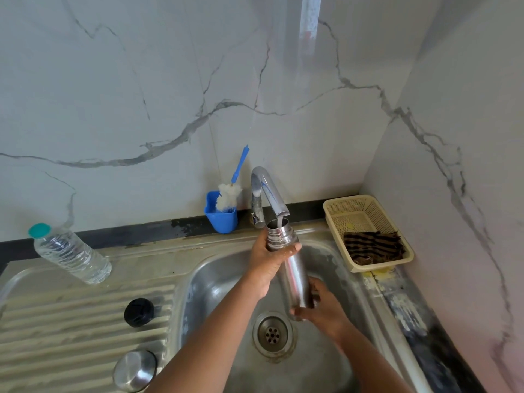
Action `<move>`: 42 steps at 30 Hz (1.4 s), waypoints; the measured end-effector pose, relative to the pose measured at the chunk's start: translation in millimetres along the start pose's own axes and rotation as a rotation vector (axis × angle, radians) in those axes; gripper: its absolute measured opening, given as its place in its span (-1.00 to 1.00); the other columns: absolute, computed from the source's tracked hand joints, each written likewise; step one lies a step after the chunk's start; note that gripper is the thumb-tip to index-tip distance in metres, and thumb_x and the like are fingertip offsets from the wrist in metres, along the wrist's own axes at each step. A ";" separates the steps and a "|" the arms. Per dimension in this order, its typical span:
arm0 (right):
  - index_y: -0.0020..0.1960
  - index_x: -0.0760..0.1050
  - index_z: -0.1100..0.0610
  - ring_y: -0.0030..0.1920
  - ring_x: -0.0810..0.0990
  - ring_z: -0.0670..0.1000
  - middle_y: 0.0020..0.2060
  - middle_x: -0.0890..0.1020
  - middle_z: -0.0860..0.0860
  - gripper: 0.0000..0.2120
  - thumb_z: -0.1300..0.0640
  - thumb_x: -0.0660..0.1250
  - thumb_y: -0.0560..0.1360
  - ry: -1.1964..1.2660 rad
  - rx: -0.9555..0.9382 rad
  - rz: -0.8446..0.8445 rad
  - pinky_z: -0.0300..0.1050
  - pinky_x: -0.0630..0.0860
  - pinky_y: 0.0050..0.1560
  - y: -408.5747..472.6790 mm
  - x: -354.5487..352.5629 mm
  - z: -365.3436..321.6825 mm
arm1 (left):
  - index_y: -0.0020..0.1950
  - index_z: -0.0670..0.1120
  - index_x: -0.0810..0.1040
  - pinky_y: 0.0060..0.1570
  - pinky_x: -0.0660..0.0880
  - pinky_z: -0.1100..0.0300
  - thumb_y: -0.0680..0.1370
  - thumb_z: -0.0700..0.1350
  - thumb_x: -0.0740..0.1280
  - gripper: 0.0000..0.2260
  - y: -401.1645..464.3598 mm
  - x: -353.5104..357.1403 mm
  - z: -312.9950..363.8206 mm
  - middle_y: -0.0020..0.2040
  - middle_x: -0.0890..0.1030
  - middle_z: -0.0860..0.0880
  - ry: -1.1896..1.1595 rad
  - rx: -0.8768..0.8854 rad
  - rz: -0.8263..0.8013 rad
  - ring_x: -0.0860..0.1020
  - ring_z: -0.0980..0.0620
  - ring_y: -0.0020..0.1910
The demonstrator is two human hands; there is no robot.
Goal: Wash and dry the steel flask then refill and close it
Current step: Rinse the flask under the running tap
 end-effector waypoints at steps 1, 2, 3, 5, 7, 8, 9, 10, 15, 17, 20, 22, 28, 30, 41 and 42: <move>0.39 0.32 -0.08 0.22 0.47 -0.06 0.23 0.50 -0.14 -0.20 0.07 0.63 0.26 -0.072 -0.018 0.016 -0.02 0.47 0.25 0.7 -0.1 -8.0 | 0.19 0.06 0.55 0.17 0.56 0.02 0.32 -0.22 0.61 -0.49 -0.8 0.4 1.7 0.07 0.69 -0.04 0.024 0.014 -0.001 0.64 -0.07 0.11; 0.40 0.31 -0.10 0.24 0.43 -0.09 0.25 0.46 -0.18 -0.20 0.05 0.62 0.27 -0.122 -0.045 0.031 -0.02 0.42 0.29 1.0 -0.6 -17.8 | 0.19 0.08 0.55 0.14 0.57 0.05 0.31 -0.25 0.61 -0.47 -1.0 0.4 4.1 0.07 0.69 -0.02 0.048 0.030 -0.002 0.64 -0.04 0.10; 0.40 0.30 -0.11 0.25 0.40 -0.11 0.25 0.44 -0.19 -0.21 0.04 0.61 0.29 -0.142 -0.086 0.048 -0.01 0.40 0.31 2.1 -1.3 -28.9 | 0.19 0.11 0.54 0.13 0.58 0.07 0.30 -0.26 0.61 -0.44 -0.8 -0.3 7.0 0.07 0.69 0.00 0.072 0.045 -0.001 0.65 -0.01 0.09; 0.38 0.29 -0.15 0.27 0.40 -0.11 0.26 0.45 -0.20 -0.23 0.04 0.61 0.30 -0.125 -0.176 0.053 0.02 0.40 0.32 3.6 -1.9 -54.9 | 0.19 0.13 0.53 0.11 0.58 0.09 0.29 -0.28 0.61 -0.42 -1.7 -0.9 13.1 0.06 0.69 0.02 0.110 0.063 -0.007 0.66 0.03 0.07; 0.38 0.27 -0.16 0.28 0.44 -0.10 0.28 0.49 -0.18 -0.19 0.07 0.62 0.27 -0.059 -0.258 0.033 0.00 0.43 0.29 7.0 -0.6 -77.7 | 0.20 0.11 0.52 0.07 0.59 0.13 0.30 -0.31 0.60 -0.41 -3.8 -0.3 17.2 0.06 0.70 0.03 0.132 0.078 -0.028 0.66 0.08 0.06; 0.39 0.27 -0.14 0.27 0.47 -0.09 0.28 0.51 -0.16 -0.17 0.12 0.63 0.26 -0.024 -0.284 0.017 -0.04 0.44 0.27 8.8 0.9 -87.4 | 0.22 0.10 0.51 0.05 0.58 0.16 0.31 -0.31 0.60 -0.41 -5.3 0.4 19.1 0.05 0.70 0.04 0.141 0.080 -0.033 0.66 0.11 0.05; 0.39 0.27 -0.09 0.25 0.49 -0.08 0.26 0.53 -0.13 -0.17 0.17 0.62 0.27 -0.006 -0.300 0.006 -0.10 0.45 0.24 11.4 2.2 -94.0 | 0.23 0.09 0.51 0.03 0.58 0.17 0.31 -0.29 0.61 -0.41 -7.0 1.2 21.0 0.06 0.69 0.05 0.144 0.079 -0.033 0.66 0.13 0.05; 0.39 0.27 -0.05 0.23 0.51 -0.09 0.24 0.54 -0.13 -0.18 0.20 0.62 0.27 -0.009 -0.312 0.001 -0.18 0.46 0.19 12.5 3.3 -100.3 | 0.25 0.09 0.51 0.04 0.58 0.16 0.31 -0.27 0.61 -0.40 -8.3 1.1 22.3 0.07 0.69 0.06 0.143 0.076 -0.030 0.65 0.14 0.06; 0.32 0.33 -0.04 0.10 0.59 -0.06 0.08 0.58 -0.16 -0.30 0.14 0.60 0.29 -0.245 -0.336 -0.007 -0.28 0.47 -0.04 17.1 -3.7 -109.2 | 0.29 0.11 0.48 0.10 0.61 0.06 0.29 -0.19 0.64 -0.35 -14.4 -0.1 19.0 0.13 0.66 0.06 0.177 0.017 -0.116 0.62 0.08 0.15; 0.29 0.35 -0.03 0.03 0.58 -0.06 0.02 0.58 -0.16 -0.33 0.09 0.59 0.28 -0.326 -0.309 0.030 -0.30 0.43 -0.14 19.0 -10.2 -111.7 | 0.35 0.13 0.43 0.17 0.58 -0.01 0.25 -0.12 0.67 -0.26 -14.7 -3.0 16.3 0.22 0.62 0.05 0.187 0.002 -0.138 0.57 0.04 0.24; 0.23 0.36 -0.04 -0.03 0.57 -0.07 -0.01 0.58 -0.16 -0.36 0.11 0.60 0.26 -0.248 -0.306 0.156 -0.27 0.40 -0.20 19.6 -17.6 -121.4 | 0.43 0.15 0.37 0.28 0.51 -0.04 0.17 0.06 0.69 -0.11 -14.8 -10.3 21.3 0.36 0.51 0.06 0.162 0.025 -0.094 0.45 0.07 0.35; 0.22 0.37 -0.05 -0.01 0.60 -0.05 0.01 0.62 -0.13 -0.33 0.15 0.62 0.22 -0.145 -0.319 0.134 -0.15 0.50 -0.08 23.2 -14.4 -123.7 | 0.42 0.12 0.38 0.30 0.49 0.02 0.17 0.12 0.67 -0.12 -14.5 -17.1 24.3 0.39 0.50 0.04 0.109 0.038 -0.051 0.43 0.07 0.39; 0.24 0.41 -0.06 -0.01 0.62 -0.07 0.00 0.64 -0.13 -0.24 0.03 0.63 0.10 -0.273 -0.282 0.016 -0.02 0.57 0.05 23.7 -4.2 -123.2 | 0.35 0.11 0.45 0.28 0.46 0.10 0.22 0.06 0.66 -0.25 -16.6 -30.7 27.8 0.29 0.58 0.05 0.068 0.047 0.008 0.49 0.08 0.34; 0.21 0.39 -0.06 -0.06 0.60 -0.09 -0.04 0.61 -0.17 -0.29 0.05 0.63 0.15 -0.313 -0.333 0.130 -0.08 0.55 -0.04 17.0 -5.4 -129.5 | 0.35 0.07 0.46 0.21 0.51 0.16 0.24 -0.02 0.63 -0.28 -18.7 -30.9 28.3 0.27 0.60 0.04 0.064 0.048 0.008 0.51 0.09 0.31; 0.20 0.38 -0.06 -0.05 0.60 -0.04 -0.06 0.61 -0.16 -0.32 0.06 0.60 0.17 -0.382 -0.305 0.159 -0.02 0.57 0.00 11.1 -5.3 -130.4 | 0.37 0.03 0.46 0.07 0.54 0.26 0.39 -0.28 0.55 -0.39 -23.3 -23.0 33.4 0.23 0.63 0.09 0.093 0.071 -0.061 0.54 0.16 0.27; 0.20 0.39 -0.07 -0.03 0.62 -0.05 -0.04 0.63 -0.15 -0.29 0.04 0.61 0.13 -0.306 -0.281 0.110 -0.01 0.57 0.03 13.9 -6.8 -128.4 | 0.36 0.05 0.47 0.13 0.53 0.23 0.38 -0.25 0.56 -0.39 -24.4 -23.5 33.3 0.24 0.63 0.10 0.101 0.074 -0.063 0.53 0.16 0.29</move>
Point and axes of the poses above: each hand's wrist, its own y-axis towards the middle knuckle, its own x-axis out of the palm, z = x × y, the point moved 7 cm from there along y, towards the middle knuckle
